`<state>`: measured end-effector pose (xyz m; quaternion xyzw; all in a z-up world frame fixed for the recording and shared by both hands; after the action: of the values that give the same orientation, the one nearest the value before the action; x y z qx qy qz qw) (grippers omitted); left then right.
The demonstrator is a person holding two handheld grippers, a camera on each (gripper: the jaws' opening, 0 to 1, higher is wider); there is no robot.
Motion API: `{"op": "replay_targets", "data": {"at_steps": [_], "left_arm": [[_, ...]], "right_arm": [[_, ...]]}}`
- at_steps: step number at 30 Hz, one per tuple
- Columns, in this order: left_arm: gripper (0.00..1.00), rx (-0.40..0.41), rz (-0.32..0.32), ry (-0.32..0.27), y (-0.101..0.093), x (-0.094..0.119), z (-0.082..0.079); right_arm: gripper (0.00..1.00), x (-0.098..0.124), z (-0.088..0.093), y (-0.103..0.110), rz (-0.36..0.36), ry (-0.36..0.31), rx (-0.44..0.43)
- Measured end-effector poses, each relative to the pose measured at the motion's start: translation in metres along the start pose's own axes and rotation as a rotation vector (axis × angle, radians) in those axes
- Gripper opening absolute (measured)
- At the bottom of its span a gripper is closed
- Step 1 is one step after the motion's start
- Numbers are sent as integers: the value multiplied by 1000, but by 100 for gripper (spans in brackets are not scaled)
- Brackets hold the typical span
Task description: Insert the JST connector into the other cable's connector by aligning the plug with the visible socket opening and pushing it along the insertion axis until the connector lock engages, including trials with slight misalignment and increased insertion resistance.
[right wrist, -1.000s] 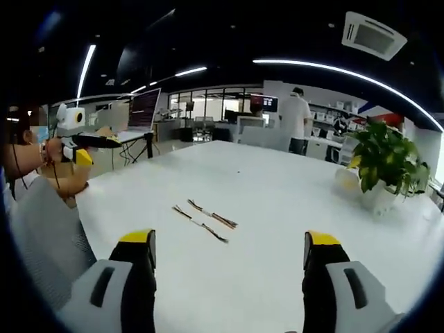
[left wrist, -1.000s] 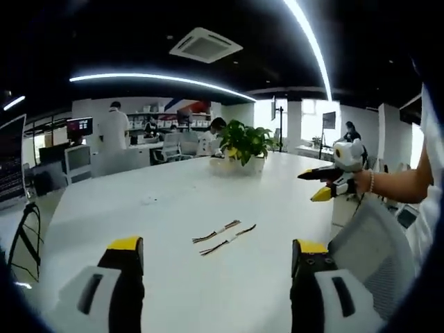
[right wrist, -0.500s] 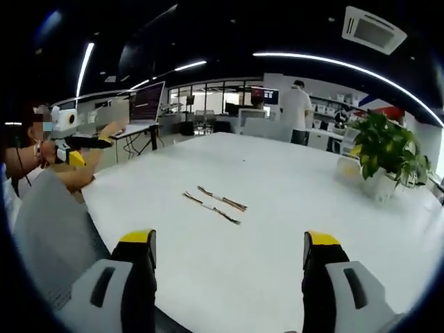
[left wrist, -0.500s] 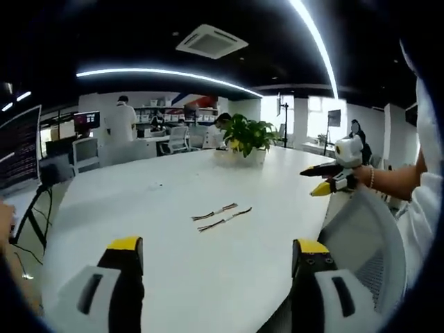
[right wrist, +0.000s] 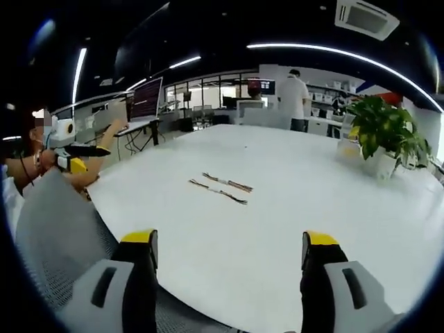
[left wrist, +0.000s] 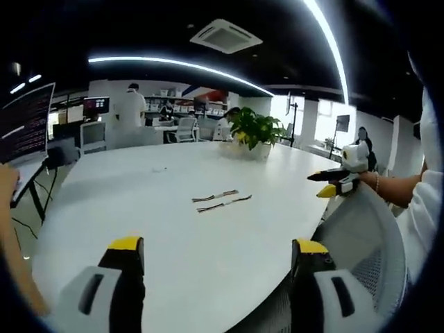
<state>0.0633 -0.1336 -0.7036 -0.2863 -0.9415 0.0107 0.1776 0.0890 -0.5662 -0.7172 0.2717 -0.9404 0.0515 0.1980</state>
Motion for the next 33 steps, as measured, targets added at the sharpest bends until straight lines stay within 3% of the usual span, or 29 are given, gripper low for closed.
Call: {"op": "replay_targets", "data": {"at_steps": [10, 15, 20, 33], "left_arm": [[84, 45, -12, -4, -2, -1, 6], [84, 66, -12, 29, -3, -3, 15], [84, 132, -9, 14, -1, -2, 17], [86, 148, 24, 40, -5, -6, 20]], "right_arm": [[85, 0, 1, 1, -14, 20, 4], [85, -1, 3, 2, -22, 29, -1], [85, -1, 4, 2, -24, 28, -25], [85, -1, 7, 1, -24, 21, -81]]}}
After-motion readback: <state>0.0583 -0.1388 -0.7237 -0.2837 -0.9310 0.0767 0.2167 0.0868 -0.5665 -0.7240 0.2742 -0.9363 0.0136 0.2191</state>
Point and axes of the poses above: the point that each gripper's makers call its tool centre point, and the gripper's own axes: x roughly backward along the fingers, y roughly to its left, z roughly out of its underside, the point moved 10 cm from there along x, roughly backward along the fingers, and after that the axes turned 2 degrees about x, right-handed, at the moved point
